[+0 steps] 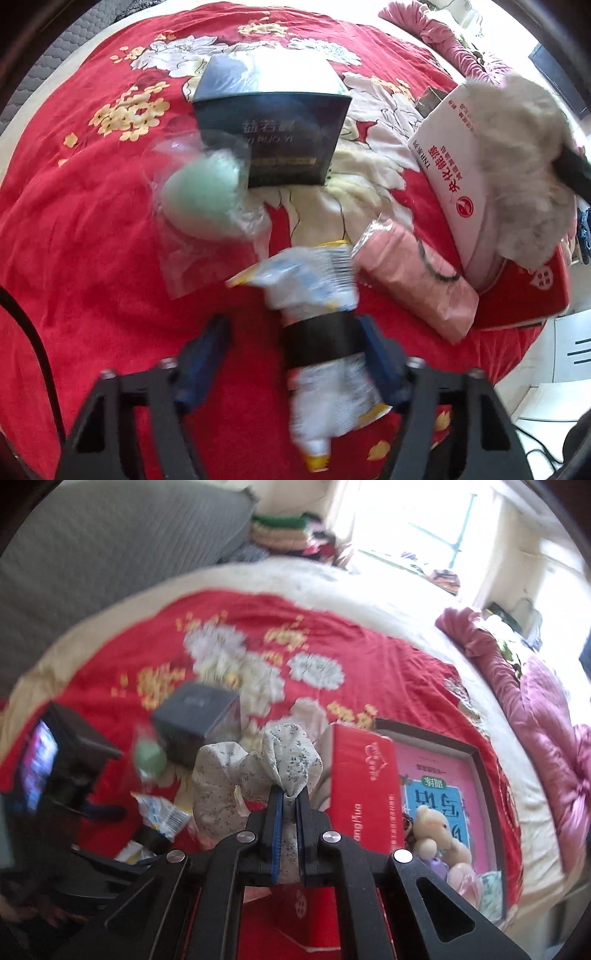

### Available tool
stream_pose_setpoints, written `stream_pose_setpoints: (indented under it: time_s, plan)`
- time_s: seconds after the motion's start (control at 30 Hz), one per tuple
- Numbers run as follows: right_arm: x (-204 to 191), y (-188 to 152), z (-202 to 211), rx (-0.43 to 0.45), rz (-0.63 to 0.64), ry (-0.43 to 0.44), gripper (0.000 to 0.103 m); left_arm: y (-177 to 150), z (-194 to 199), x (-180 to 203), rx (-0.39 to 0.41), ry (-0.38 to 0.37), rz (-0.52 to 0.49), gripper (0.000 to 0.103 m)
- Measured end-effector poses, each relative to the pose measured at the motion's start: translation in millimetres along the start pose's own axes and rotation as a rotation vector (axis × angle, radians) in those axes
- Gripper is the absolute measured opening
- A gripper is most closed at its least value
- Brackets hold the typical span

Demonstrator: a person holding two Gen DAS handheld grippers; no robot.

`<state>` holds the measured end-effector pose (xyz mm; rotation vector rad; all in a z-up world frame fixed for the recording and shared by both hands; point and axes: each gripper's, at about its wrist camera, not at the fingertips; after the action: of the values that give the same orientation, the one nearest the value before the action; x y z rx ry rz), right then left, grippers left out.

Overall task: Organize soft objects
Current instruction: 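Grasp the white floral scrunchie with the right tool while the left tool grasps the snack packet, then carry the scrunchie with the right tool while the left tool carries the snack packet to the tray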

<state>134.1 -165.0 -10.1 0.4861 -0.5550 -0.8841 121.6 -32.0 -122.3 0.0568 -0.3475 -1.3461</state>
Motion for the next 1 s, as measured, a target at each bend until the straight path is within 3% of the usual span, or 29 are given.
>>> stream_pose_setpoints:
  time_s: [0.03, 0.17, 0.4, 1.0]
  plan:
    - [2, -1, 5, 0.015, -0.016, -0.001, 0.006, 2, 0, 3, 0.004, -0.005, -0.007, 0.048]
    - [8, -4, 21, 0.061, -0.059, -0.001, 0.006, 3, 3, 1, 0.008, -0.041, 0.020, 0.040]
    - [22, -13, 44, 0.101, -0.113, -0.019, 0.006, -5, 35, 4, 0.069, -0.079, 0.001, 0.040]
    - [81, -46, 107, 0.205, -0.272, -0.121, 0.006, -8, 120, 77, 0.248, -0.083, -0.140, 0.040]
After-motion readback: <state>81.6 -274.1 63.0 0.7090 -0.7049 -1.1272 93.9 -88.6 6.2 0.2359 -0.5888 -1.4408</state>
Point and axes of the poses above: each gripper's, at about its wrist camera, not at the fingertips, and z roughly against the way its jaws point, x to its right, y to its top, and after that the axes turned 9 degrees about z, right-handed
